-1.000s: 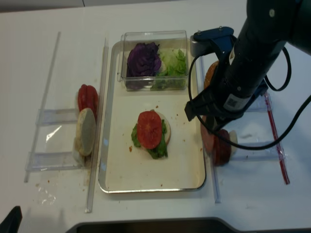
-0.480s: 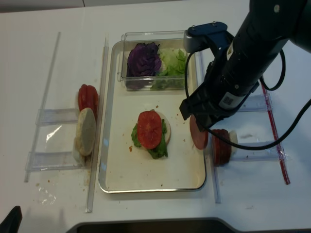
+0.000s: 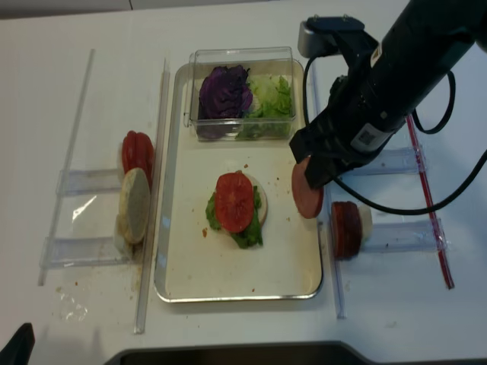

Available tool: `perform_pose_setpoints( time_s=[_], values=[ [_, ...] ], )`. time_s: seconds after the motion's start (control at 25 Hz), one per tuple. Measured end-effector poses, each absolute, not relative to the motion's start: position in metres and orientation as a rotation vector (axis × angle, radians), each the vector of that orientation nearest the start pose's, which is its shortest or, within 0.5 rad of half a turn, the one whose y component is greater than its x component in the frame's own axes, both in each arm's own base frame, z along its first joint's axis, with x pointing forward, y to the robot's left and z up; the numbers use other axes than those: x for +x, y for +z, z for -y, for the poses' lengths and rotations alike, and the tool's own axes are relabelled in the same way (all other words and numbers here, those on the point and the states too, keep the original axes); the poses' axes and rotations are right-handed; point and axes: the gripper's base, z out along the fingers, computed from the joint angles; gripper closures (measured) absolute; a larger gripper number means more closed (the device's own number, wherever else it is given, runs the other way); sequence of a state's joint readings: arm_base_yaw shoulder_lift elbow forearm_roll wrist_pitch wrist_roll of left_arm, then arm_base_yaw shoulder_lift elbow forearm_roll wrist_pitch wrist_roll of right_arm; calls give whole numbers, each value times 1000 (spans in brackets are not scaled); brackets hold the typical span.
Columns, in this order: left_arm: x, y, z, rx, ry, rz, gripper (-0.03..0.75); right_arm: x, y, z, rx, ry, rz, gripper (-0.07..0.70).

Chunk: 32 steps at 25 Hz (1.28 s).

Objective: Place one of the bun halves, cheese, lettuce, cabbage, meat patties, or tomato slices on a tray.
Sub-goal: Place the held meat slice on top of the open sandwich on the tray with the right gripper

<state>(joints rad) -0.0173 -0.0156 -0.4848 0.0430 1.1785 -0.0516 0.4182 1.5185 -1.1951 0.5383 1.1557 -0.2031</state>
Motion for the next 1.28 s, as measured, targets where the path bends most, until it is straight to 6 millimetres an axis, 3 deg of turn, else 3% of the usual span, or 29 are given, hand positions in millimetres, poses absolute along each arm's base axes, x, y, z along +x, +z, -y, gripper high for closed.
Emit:
perform_pose_setpoints(
  time_s=[0.56,0.8,0.92,1.28],
  values=[
    [-11,264,-4,-42,13,-2161,223,271,313,-131,-540,1250,-2580,553],
    [-11,264,-4,-42,13,-2161,223,272,314,-135,-495,1404,-2486,553],
    [-11,264,-4,-42,13,-2161,223,272,309,-140,-441,1548,-2407,553],
    [-11,264,-4,-42,13,-2161,223,266,275,-141,-332,1686,-2349,553]
  ],
)
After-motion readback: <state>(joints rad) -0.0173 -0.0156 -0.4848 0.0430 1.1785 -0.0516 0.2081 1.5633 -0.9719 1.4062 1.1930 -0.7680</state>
